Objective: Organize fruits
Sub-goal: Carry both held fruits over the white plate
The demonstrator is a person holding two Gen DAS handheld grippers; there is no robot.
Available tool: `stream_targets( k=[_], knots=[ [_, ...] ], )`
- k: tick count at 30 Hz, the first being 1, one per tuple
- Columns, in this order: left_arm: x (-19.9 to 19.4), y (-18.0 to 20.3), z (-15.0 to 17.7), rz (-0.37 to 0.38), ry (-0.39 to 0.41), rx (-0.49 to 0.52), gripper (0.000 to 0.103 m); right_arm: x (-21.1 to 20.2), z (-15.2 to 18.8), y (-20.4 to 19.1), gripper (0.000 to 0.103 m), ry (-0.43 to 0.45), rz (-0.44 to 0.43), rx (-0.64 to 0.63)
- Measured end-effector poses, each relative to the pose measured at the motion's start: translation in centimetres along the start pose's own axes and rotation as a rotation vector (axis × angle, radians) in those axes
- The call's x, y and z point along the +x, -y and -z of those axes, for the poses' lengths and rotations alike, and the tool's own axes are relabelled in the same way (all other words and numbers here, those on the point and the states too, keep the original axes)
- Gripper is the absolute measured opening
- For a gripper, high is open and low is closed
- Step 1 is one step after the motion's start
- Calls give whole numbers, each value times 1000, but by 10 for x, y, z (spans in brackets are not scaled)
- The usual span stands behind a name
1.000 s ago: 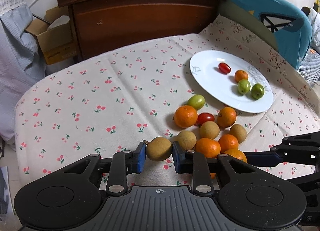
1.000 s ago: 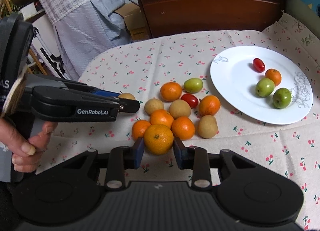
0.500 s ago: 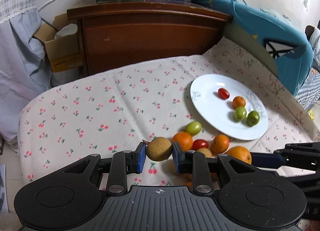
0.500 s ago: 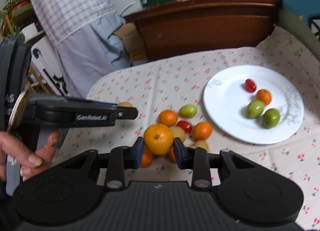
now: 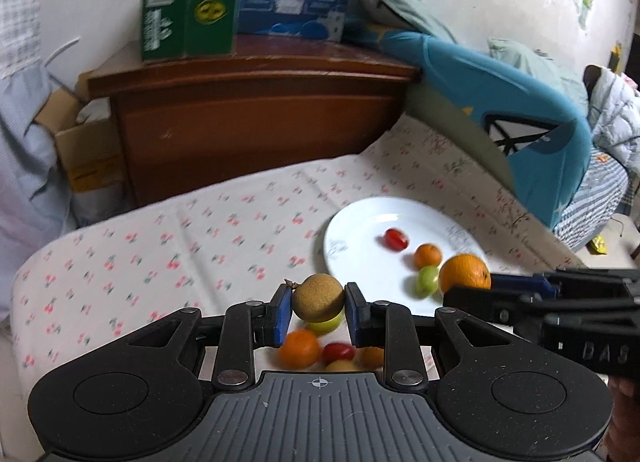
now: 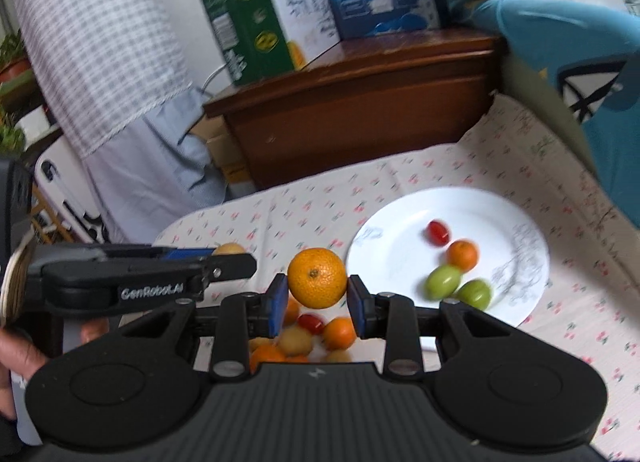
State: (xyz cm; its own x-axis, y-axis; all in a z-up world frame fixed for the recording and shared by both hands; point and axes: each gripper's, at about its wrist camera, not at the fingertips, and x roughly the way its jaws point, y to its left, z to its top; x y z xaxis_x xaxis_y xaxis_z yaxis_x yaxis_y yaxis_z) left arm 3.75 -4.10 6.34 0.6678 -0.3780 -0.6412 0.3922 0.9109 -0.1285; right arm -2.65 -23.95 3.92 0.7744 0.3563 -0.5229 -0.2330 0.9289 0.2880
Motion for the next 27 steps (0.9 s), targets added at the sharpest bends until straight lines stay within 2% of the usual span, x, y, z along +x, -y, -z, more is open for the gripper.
stream_targets(
  k=[8,19,24,27],
  knots=[
    [21,25,-17,62,13,47,25,-10,-22,48,32,42,81,93],
    [71,39,-20,76,-62,63,25,17,-18,103,32,-54,233,282],
    [90,46,-18,83,-94,73,25,29,-13,117,32,-91,243,354],
    [100,47,-17,88,-115,60,25,35,-13,118,32,-100,261,348]
  ],
)
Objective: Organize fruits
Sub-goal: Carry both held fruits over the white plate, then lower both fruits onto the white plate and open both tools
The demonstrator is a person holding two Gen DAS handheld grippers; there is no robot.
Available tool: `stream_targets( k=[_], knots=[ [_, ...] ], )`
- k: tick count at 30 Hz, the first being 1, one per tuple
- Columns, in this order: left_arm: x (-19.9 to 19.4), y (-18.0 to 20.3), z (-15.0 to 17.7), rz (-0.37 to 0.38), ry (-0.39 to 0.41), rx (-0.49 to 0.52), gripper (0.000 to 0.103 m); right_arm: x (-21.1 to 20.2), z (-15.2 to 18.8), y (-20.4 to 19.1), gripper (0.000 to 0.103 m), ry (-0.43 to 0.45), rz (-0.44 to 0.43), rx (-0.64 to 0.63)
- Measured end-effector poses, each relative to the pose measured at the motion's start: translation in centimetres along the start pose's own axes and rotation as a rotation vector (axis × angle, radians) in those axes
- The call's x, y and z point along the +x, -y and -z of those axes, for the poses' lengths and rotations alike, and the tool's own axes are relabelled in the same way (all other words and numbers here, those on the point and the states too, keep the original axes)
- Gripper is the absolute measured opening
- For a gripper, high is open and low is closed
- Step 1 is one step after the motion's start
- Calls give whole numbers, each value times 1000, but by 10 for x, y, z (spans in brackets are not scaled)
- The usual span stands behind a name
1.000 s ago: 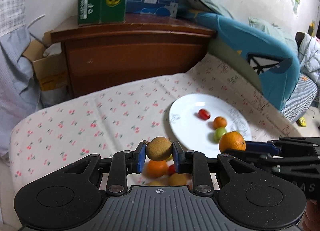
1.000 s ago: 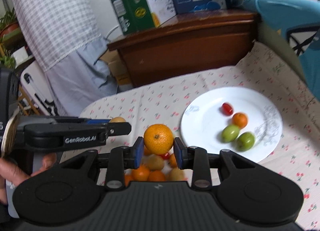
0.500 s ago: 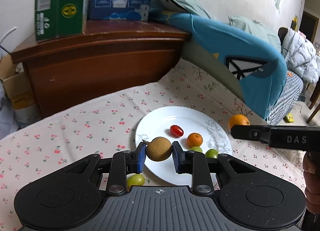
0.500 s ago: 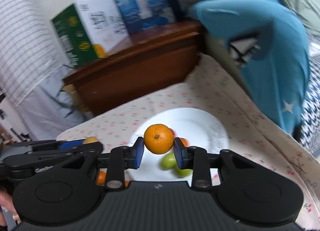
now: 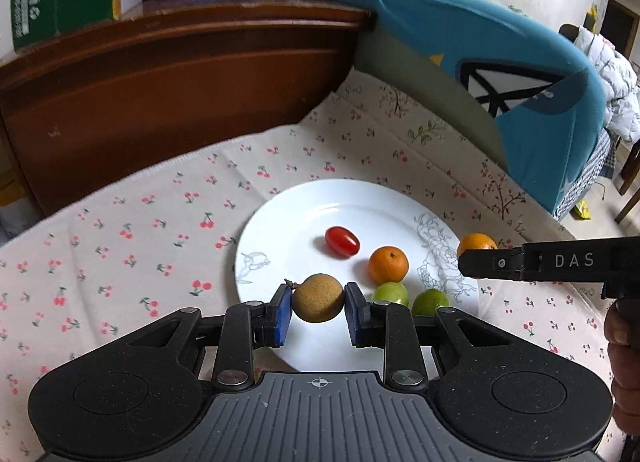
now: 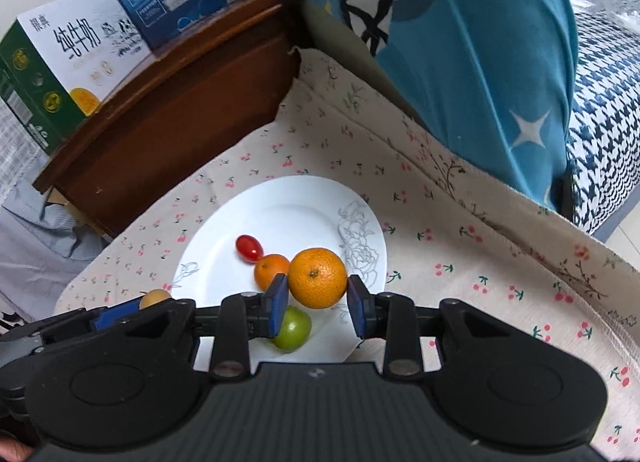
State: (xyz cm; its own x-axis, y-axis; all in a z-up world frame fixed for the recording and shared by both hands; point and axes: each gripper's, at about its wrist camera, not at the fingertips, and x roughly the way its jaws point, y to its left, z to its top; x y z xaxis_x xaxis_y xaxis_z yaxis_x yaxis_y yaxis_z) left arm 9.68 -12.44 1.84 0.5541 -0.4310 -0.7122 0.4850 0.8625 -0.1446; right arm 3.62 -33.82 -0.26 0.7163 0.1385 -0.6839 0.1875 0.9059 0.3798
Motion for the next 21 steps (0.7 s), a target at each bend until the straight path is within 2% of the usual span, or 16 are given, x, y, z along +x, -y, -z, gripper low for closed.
stream_targets(
  k=[6,10,15,17,19,21],
  knots=[
    [15,7,1,14,-22,-3,26,10,-2,-2,33,-20,-4,9],
    [14,10,-3,16,-5,-2,28,8,-4,-3,34,-5,-18,11],
    [2,8,-12,18,35,-31,36,5,-8,-3,34,17,-37,23],
    [-6,5,-17,1,51,-55,69,2,-10,-5,34,31,-51,14],
    [-18,4,-21,-27,93,-59,78,-1,-12,-8,34,45,-60,-2],
    [-28,2,-24,-45,102,-54,83,-3,-12,-10,35,50,-71,-8]
  ],
)
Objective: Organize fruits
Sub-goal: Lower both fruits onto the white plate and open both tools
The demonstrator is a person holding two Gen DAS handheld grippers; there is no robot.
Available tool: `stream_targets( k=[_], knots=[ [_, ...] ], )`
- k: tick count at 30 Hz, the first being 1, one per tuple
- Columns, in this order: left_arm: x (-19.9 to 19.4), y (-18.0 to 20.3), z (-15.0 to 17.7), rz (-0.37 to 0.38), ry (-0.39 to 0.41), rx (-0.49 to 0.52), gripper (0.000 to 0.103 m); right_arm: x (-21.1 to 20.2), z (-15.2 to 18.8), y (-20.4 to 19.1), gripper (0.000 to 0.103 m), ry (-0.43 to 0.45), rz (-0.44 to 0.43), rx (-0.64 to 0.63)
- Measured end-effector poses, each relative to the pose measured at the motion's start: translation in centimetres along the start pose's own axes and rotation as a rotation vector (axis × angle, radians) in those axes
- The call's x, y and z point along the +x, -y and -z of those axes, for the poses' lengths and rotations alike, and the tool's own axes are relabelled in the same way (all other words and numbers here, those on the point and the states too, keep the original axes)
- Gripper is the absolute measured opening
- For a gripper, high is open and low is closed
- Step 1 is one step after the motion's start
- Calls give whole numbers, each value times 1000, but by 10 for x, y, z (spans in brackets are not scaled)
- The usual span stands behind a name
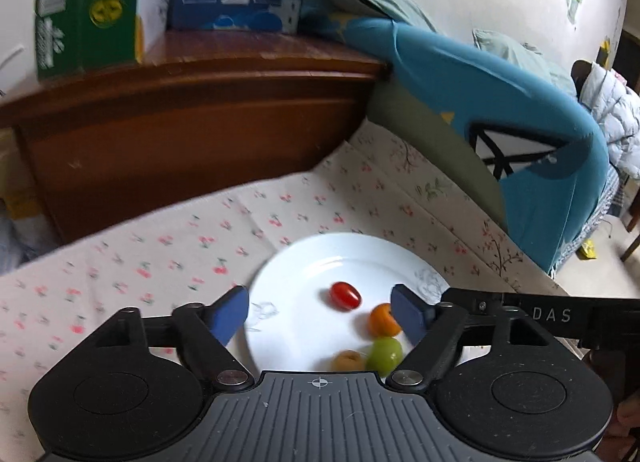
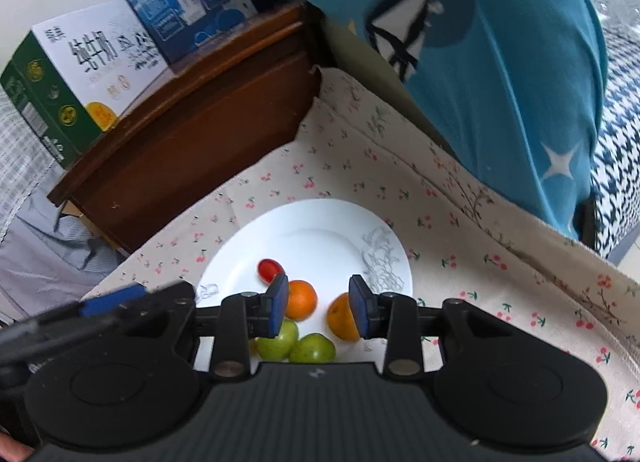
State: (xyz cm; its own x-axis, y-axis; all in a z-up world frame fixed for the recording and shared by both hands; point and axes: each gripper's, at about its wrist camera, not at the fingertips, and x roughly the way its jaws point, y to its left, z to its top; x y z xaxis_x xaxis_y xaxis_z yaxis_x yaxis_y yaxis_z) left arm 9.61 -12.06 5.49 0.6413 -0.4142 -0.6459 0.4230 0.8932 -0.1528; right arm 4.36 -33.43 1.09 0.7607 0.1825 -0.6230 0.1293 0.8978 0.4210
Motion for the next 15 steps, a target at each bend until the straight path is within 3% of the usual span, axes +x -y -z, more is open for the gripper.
stream_targets(
  k=[2,15],
  knots=[
    [-8,-3,-2,-5,-3,-5,88,-2,1,-2,35,2,-11,-3],
    [-55,-30,29,-58,-33,-84,89,-26,26,-23,39,-1,-88,-85]
  ],
)
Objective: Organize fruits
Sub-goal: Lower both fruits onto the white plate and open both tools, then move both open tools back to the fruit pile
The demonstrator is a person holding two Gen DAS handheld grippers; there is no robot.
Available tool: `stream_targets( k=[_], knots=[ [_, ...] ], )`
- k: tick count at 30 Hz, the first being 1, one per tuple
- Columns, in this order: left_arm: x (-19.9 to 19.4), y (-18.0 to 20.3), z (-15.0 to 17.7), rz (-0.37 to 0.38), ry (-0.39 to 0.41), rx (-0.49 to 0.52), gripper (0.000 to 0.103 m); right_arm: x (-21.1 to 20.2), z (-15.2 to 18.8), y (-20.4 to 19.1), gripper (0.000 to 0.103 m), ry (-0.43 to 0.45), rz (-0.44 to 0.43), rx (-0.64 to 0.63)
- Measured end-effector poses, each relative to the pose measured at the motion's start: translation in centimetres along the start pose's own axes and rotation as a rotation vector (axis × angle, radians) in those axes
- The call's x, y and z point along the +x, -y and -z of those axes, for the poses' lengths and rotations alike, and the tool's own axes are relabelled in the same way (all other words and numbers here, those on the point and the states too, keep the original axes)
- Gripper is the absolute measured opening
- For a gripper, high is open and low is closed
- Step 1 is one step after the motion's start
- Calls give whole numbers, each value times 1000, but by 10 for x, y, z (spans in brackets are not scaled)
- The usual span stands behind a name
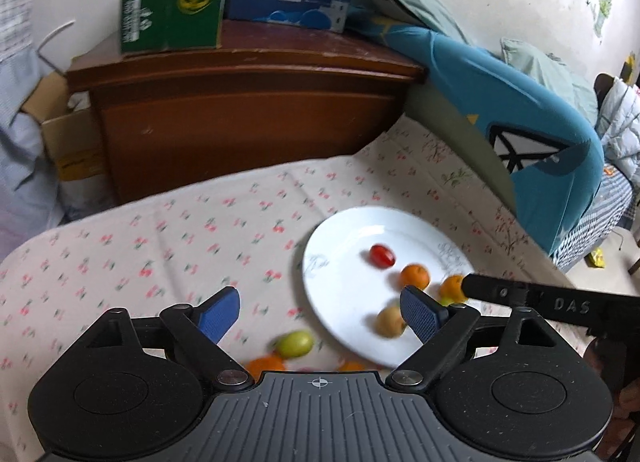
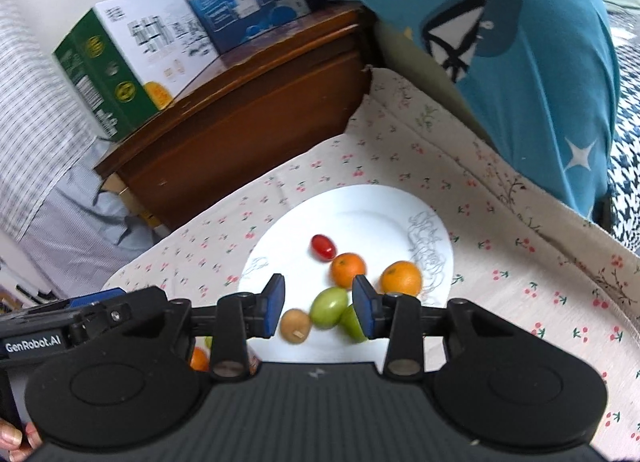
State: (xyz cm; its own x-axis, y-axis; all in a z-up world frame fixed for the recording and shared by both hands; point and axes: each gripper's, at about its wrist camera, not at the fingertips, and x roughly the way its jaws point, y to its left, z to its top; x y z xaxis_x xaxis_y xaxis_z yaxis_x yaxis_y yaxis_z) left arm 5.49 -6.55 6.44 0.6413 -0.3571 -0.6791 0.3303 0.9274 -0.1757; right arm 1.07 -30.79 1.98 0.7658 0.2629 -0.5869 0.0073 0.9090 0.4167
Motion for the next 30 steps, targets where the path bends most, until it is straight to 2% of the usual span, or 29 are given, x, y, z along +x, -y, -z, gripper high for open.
stream_targets(
  k=[17,22,26,30],
  knots=[
    [-25,-13,42,-55,-34,-7,89,-14,49,-22,39,-66,-45,-62],
    [-24,-13,56,-66,-76,-1,89,-13,60,-26,38,-96,-52,-73],
    [-21,-13,68,-102,-117,23,89,-12,67,-29,39,-110,-56,-83],
    [-18,-17,77,-92,-146,16,89,-8,72,-33,38,-128,-66,-92]
  ],
)
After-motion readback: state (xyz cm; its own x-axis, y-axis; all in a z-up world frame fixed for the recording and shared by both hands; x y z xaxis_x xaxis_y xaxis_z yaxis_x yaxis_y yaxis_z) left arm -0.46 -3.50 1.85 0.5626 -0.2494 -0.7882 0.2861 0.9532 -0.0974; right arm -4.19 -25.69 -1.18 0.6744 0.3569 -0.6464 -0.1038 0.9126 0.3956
